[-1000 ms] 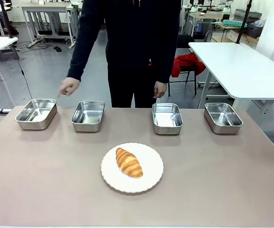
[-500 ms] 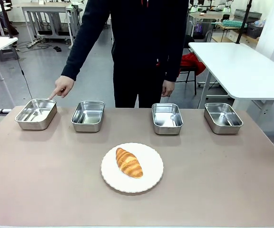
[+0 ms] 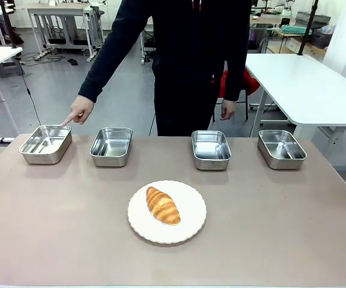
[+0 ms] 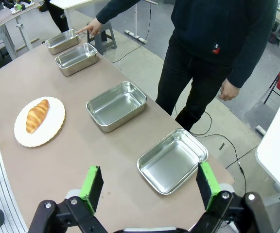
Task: Place the bread in the container.
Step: Place the Butter Roll into the Airtight Container indicated by the human.
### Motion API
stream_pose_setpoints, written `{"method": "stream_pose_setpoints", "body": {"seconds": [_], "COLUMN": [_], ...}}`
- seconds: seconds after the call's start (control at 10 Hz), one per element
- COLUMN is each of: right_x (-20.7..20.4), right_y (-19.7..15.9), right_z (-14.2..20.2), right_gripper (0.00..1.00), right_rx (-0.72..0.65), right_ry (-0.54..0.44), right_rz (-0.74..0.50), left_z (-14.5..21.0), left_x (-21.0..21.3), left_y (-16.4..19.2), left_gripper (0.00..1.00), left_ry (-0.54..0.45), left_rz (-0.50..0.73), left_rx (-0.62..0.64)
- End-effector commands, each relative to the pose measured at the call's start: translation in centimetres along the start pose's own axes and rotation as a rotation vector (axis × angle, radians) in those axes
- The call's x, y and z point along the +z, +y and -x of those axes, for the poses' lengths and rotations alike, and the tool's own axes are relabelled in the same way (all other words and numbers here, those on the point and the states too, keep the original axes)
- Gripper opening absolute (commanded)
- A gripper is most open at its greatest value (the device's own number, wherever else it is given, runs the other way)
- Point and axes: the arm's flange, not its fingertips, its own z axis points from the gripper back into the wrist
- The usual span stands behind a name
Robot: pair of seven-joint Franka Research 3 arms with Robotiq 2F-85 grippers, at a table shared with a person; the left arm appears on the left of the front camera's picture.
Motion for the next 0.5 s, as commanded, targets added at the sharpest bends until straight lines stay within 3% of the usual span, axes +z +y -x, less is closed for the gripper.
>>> {"method": "stream_pose_setpoints", "body": {"seconds": [0.0, 0.3, 0.4], "right_x": [0.0, 0.0, 0.0], "right_y": [0.1, 0.1, 0.1], "right_z": [-0.1, -0.1, -0.1], "right_gripper": [1.0, 1.0, 1.0], "right_rx": [0.004, 0.004, 0.004], "right_ry": [-0.003, -0.003, -0.003], "right_rz": [-0.001, -0.001, -0.001], "left_z": [0.0, 0.0, -1.8], "left_x": [0.0, 0.0, -1.0], "left_y": [0.0, 0.0, -2.2], "left_gripper": [1.0, 1.0, 1.0], "left_ry": [-0.003, 0.0, 0.035], "left_rz": [0.002, 0.0, -0.026], "left_rx": [-0.012, 0.0, 0.013]}}
